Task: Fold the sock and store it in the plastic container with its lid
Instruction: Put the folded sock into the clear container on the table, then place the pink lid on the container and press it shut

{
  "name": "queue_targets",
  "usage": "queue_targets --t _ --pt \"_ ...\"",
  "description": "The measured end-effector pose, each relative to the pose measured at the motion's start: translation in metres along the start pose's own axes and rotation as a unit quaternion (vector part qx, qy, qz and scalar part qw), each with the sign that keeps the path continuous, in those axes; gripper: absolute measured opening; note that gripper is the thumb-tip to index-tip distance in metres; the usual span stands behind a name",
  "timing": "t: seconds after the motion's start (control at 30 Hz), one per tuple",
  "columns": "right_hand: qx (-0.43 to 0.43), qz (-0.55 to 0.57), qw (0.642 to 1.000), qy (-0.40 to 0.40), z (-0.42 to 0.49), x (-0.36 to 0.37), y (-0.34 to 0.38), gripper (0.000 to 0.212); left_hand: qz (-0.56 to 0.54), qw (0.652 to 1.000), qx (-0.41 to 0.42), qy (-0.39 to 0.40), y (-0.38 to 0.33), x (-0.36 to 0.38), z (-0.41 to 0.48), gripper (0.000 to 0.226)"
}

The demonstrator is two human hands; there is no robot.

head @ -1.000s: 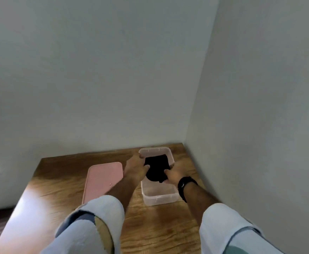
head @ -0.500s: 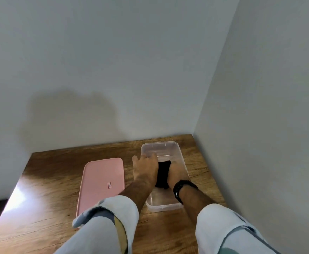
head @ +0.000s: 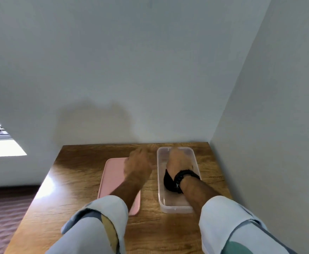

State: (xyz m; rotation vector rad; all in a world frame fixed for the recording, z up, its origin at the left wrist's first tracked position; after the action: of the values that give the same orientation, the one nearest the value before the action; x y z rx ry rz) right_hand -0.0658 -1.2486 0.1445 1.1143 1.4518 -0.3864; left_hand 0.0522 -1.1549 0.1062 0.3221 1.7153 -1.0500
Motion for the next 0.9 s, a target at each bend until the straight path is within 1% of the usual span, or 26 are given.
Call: queue_targets --t 0.1,0.17,0.2,0.23,0.3,0.33,0.4,0.47,0.5,0.57,0.6,0.67,0.7,0.77,0.83,0.9 --pt "-0.077 0.09 0.992 -0.043 0.004 -0.007 0.046 0.025 -0.006 0.989 -0.135 0.065 0.056 -0.009 -0.014 0.049" --pt "-0.128 0.105 0.985 -0.042 -0.004 0.008 0.077 0.024 -0.023 0.972 -0.213 0.093 0.091 -0.011 -0.033 0.056" --pt "-0.133 0.124 0.983 -0.023 -0.009 0.023 0.087 0.025 -0.029 0.966 -0.239 0.096 0.106 -0.012 -0.044 0.056" --pt "-0.12 0.155 0.98 0.019 -0.014 0.042 0.092 0.029 -0.036 0.961 -0.255 0.096 0.119 -0.012 -0.055 0.054" --pt "-0.049 0.184 0.973 0.129 -0.028 0.084 0.092 0.041 -0.062 0.953 -0.282 0.09 0.138 -0.013 -0.074 0.049" --pt "-0.01 0.183 0.97 0.157 -0.033 0.1 0.087 0.044 -0.081 0.948 -0.295 0.089 0.144 -0.012 -0.081 0.049" --pt "0.057 0.184 0.967 0.165 -0.043 0.118 0.07 0.046 -0.132 0.936 -0.31 0.098 0.15 -0.011 -0.092 0.049" --pt "0.093 0.185 0.965 0.162 -0.049 0.128 0.06 0.044 -0.175 0.929 -0.309 0.1 0.152 -0.013 -0.101 0.051" --pt "0.097 0.19 0.963 0.167 -0.052 0.133 0.06 0.043 -0.191 0.927 -0.308 0.094 0.156 -0.016 -0.105 0.05" --pt "0.092 0.215 0.953 0.191 -0.058 0.142 0.066 0.043 -0.224 0.918 -0.319 0.075 0.171 -0.022 -0.118 0.045" --pt "0.087 0.229 0.948 0.205 -0.062 0.15 0.073 0.042 -0.242 0.911 -0.328 0.066 0.183 -0.026 -0.127 0.039" --pt "0.076 0.242 0.948 0.194 -0.061 0.154 0.082 0.037 -0.298 0.891 -0.338 0.053 0.201 -0.027 -0.14 0.023" --pt "0.069 0.24 0.952 0.177 -0.059 0.152 0.085 0.034 -0.333 0.878 -0.34 0.042 0.206 -0.026 -0.143 0.023" --pt "0.04 0.228 0.961 0.15 -0.056 0.146 0.101 0.033 -0.387 0.86 -0.332 0.007 0.215 -0.029 -0.147 0.029" --pt "0.004 0.187 0.974 0.126 -0.054 0.131 0.119 0.033 -0.417 0.853 -0.313 -0.035 0.22 -0.039 -0.146 0.033" --pt "-0.029 0.157 0.983 0.086 -0.053 0.11 0.133 0.032 -0.431 0.851 -0.291 -0.073 0.219 -0.053 -0.139 0.032"
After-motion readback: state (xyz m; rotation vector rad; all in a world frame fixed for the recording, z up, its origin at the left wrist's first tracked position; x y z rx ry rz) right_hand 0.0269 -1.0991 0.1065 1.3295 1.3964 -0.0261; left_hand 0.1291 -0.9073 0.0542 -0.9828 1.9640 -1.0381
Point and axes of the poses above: each hand's wrist, its own z-axis towards the middle knuckle, its own x-axis out of the palm, y = z × x, the point moved 6 cm from there along z, towards the middle knuckle, and after that the axes turned 8 degrees about y, right-handed, at the moved point
